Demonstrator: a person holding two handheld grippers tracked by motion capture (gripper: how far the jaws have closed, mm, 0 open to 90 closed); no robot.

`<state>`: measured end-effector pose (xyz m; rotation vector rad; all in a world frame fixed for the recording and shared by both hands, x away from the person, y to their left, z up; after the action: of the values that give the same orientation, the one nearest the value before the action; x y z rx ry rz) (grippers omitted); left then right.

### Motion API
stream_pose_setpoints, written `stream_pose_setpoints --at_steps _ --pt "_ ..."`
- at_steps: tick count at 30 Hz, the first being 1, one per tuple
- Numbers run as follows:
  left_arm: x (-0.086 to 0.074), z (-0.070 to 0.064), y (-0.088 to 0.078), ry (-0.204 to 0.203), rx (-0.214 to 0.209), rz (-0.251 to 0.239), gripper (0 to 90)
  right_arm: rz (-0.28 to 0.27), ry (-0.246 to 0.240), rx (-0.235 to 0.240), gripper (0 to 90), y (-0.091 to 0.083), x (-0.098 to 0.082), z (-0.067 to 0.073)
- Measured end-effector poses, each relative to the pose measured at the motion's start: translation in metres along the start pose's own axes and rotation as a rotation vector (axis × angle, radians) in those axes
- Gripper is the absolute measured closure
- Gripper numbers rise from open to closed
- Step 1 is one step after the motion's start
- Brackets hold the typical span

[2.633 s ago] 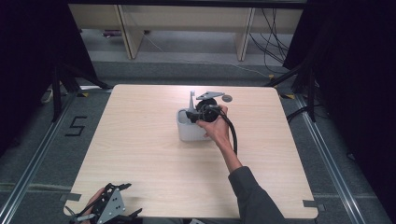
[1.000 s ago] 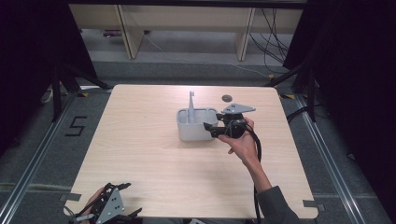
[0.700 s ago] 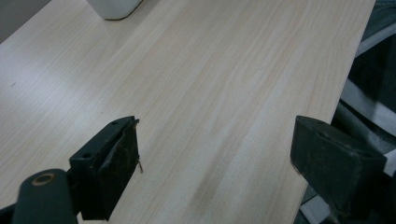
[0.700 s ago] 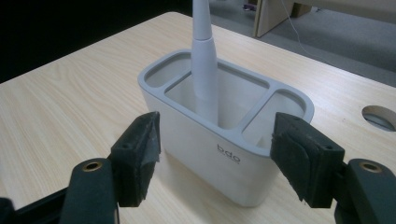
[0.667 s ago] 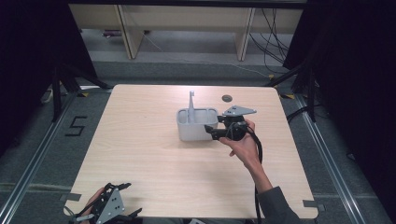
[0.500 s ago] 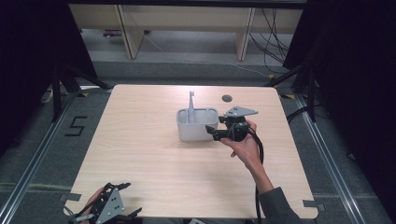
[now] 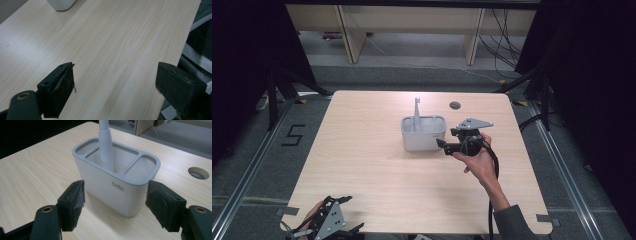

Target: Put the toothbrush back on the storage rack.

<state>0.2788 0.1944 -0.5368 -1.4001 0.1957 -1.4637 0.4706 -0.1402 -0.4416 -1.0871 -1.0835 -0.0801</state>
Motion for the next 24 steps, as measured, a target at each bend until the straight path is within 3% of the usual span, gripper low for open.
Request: stream_pose_setpoints --at_steps 1,5,11,12,16,18,21,24 --pt "0.000 0.000 0.000 0.004 -0.001 0.004 14.9 -0.001 0.022 0.016 32.1 0.000 -0.001 0.002" --pt "0.000 0.000 0.000 0.003 -0.002 0.002 14.9 0.004 0.005 -0.003 31.8 -0.003 -0.005 -0.002" --pt "-0.001 0.000 0.000 0.015 -0.003 0.013 14.9 0.007 0.027 0.008 31.7 -0.006 -0.010 0.000" --pt "0.000 -0.001 0.000 0.001 -0.008 0.005 14.9 0.006 0.009 0.002 31.6 -0.007 -0.011 -0.002" --pt "0.000 0.000 0.000 0.005 -0.004 0.012 14.9 0.009 0.004 0.011 31.6 -0.007 -0.014 -0.001" --pt "-0.001 0.000 0.000 0.016 -0.002 0.022 14.9 0.015 0.035 0.011 31.3 -0.008 -0.018 0.001" --pt "-0.001 0.000 0.000 0.015 -0.002 0.022 14.9 0.018 0.009 -0.001 31.3 -0.010 -0.020 -0.002" --pt "0.000 -0.001 0.001 -0.001 -0.005 0.007 14.9 0.013 0.026 0.014 31.3 -0.011 -0.023 -0.001"
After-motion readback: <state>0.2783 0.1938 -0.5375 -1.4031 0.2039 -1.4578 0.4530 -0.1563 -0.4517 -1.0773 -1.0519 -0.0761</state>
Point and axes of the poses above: each handheld gripper's, and its own axes: y roughly forward along the jaws, x roughly out of its top, z roughly to its left, the point moved 6 cm from there along y, roughly forward along the jaws, and after that the axes turned 11 degrees about z, right-handed, at the moved point
